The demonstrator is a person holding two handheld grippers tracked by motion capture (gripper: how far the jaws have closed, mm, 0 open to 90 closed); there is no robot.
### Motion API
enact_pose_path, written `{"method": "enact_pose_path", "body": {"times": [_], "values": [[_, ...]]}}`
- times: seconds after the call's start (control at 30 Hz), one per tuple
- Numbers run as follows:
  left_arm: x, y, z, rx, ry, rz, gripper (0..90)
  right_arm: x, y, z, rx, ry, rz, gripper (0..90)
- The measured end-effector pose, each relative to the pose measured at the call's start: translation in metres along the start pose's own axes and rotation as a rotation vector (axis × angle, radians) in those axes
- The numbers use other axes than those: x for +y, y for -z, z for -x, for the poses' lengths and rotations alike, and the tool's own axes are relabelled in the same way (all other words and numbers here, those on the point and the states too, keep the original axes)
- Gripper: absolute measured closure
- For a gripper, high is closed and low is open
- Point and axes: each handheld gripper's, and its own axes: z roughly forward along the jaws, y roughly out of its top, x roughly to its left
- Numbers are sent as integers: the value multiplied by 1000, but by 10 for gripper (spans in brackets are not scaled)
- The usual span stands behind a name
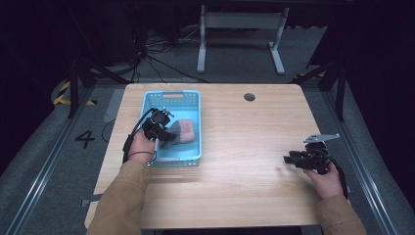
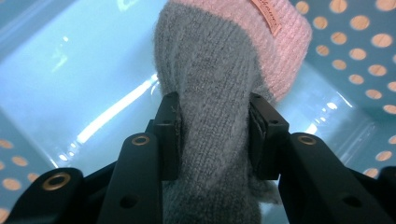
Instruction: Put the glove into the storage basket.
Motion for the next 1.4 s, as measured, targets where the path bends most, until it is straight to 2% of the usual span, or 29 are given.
{"method": "enact_pose_path", "body": {"times": [0.1, 0.27, 0.4, 0.47, 0.6, 0.67, 0.73, 0.93, 1.03, 1.1, 1.17, 1.33, 1.4], "values": [[1, -5, -3, -17, -4, -15, 620, -2, 1, 0, -2, -7, 0, 590], [5, -13, -4, -23, -12, -35, 617, -5, 0, 0, -7, -5, -10, 589], [10, -20, -2, -4, -26, -64, 609, -7, 0, 0, -11, -9, -15, 588], [13, -23, -1, 1, -32, -62, 601, -8, 1, 0, -12, -11, -19, 587], [14, -26, -3, 17, -7, -52, 563, -10, 2, -1, -16, -5, -18, 586], [15, -28, -3, 43, 7, -44, 467, -10, 3, -1, -14, -8, -13, 581], [16, -29, -3, 72, 1, -23, 388, -10, 3, -2, -15, -8, -13, 575], [18, -25, 0, 101, 2, 14, 358, -8, 3, -4, -4, 8, -8, 570], [19, -18, 4, 117, -10, 30, 403, -7, 2, -5, -2, 10, -9, 571], [19, -11, 7, 91, -13, 56, 551, -5, 1, -6, 4, 18, -8, 572], [19, -5, 11, 69, -9, 77, 652, -4, 0, -7, 5, 25, -7, 575], [18, 12, 25, 39, -18, 150, 750, 0, -2, -9, 13, 34, -4, 585], [17, 18, 31, 19, -22, 165, 789, 2, -3, -9, 16, 38, -4, 586]]}}
